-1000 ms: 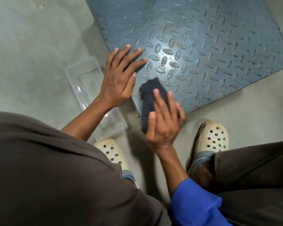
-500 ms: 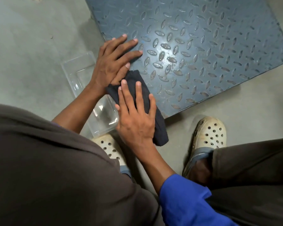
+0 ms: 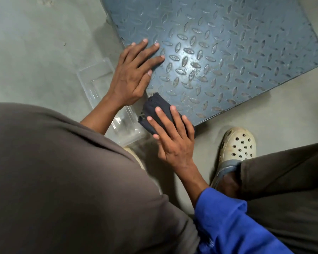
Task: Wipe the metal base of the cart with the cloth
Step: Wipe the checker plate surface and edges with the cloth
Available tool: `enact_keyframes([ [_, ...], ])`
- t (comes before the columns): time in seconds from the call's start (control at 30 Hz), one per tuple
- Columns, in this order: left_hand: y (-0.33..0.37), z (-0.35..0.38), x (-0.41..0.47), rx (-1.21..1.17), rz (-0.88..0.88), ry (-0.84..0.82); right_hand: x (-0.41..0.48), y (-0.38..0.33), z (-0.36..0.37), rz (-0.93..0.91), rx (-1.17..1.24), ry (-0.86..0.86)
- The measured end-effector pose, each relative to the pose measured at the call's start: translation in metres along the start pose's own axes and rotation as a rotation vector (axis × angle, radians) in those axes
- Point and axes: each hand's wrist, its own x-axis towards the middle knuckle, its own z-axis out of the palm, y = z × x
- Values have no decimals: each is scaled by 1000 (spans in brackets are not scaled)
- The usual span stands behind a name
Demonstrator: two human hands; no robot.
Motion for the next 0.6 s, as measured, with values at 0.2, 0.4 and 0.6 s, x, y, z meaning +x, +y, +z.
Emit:
enact_keyframes([
  [0.2, 1, 2, 0, -6, -19, 8, 10, -5, -4, 58, 66, -10],
  [0.4, 11, -10, 14, 21, -24, -203, 30, 21, -12, 305, 237, 39],
  [0.6, 37, -5, 40, 98, 184, -501, 58, 99, -14, 677, 136, 118],
])
